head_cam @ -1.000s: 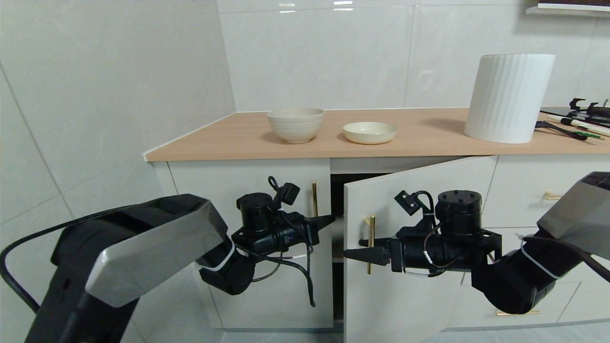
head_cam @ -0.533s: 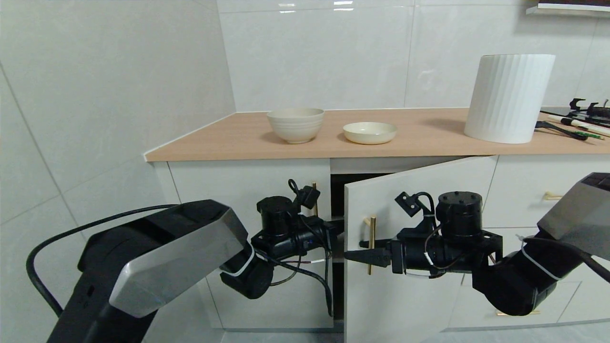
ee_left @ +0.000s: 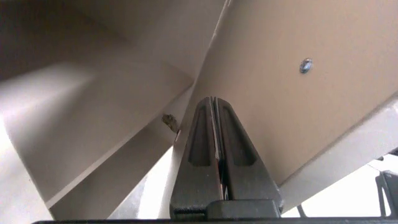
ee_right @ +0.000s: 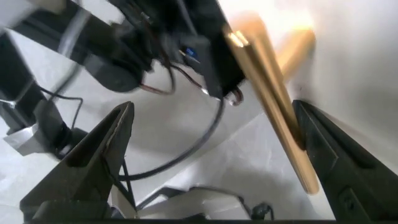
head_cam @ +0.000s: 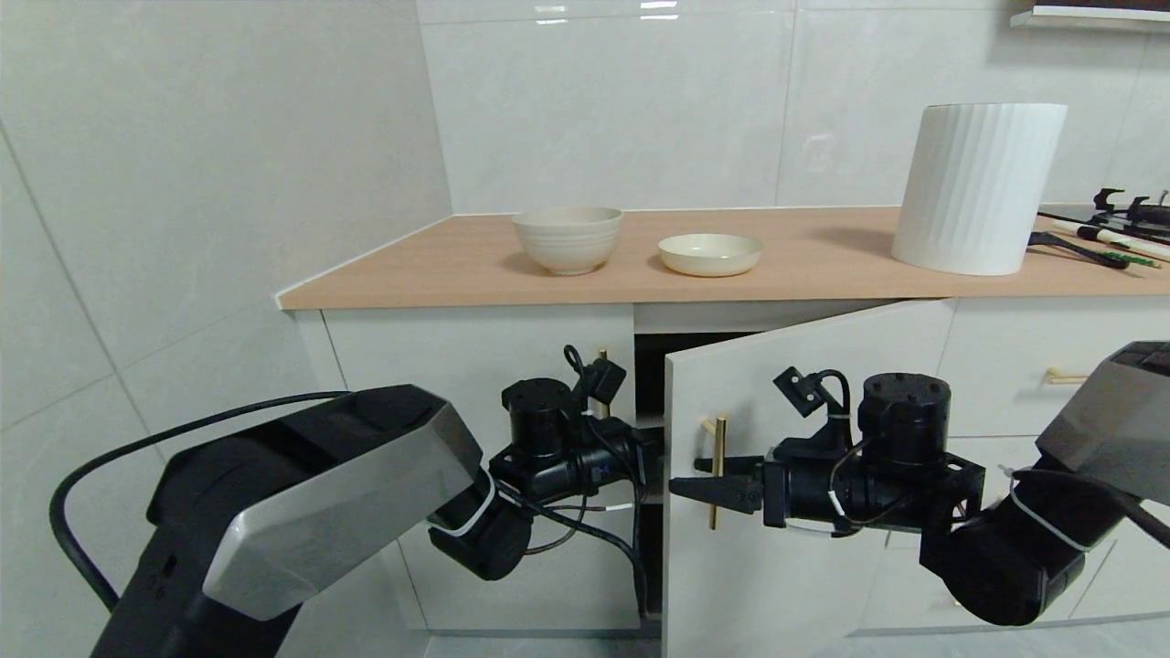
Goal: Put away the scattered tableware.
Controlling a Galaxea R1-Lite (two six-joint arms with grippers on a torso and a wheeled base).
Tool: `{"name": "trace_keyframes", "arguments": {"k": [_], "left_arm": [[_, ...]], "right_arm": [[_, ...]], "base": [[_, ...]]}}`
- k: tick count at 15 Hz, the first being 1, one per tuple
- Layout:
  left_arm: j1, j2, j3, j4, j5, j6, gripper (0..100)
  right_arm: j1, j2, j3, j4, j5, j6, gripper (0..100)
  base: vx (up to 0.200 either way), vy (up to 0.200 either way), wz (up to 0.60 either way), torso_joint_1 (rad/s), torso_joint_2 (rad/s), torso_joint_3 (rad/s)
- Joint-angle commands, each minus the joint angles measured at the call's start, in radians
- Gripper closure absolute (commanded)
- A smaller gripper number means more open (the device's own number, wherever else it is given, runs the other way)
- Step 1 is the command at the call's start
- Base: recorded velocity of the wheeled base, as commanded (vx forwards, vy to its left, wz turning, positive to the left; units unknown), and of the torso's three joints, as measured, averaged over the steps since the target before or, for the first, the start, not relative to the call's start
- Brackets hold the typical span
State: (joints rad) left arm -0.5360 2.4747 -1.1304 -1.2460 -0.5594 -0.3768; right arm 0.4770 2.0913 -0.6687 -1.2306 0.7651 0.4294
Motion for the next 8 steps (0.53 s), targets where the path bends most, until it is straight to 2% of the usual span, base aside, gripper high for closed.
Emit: {"name": "trace_keyframes", "arguments": {"k": [1,5,8], "left_arm": [[-0.001,-0.008,-0.005,0.0,-0.001,-0.001,100],[-0.009,-0.01,-0.012,0.0,-0.001,-0.001,100],[-0.009,-0.014,-0.011,0.0,-0.001,-0.001,100]], "right_arm": [[-0.024,-0.007,0.017,-0.012,-0.006,-0.001,0],[-0.064,-0.01,0.028,-0.013,-0.006,-0.001,0],[-0.086,-0.086,0.13,-0.016,-0.006,-0.001,0]], "base": [[0.0,0.0,0.0,0.0,0.0,0.0],[0.0,0.0,0.0,0.0,0.0,0.0],[0.0,0.0,0.0,0.0,0.0,0.0]]}}
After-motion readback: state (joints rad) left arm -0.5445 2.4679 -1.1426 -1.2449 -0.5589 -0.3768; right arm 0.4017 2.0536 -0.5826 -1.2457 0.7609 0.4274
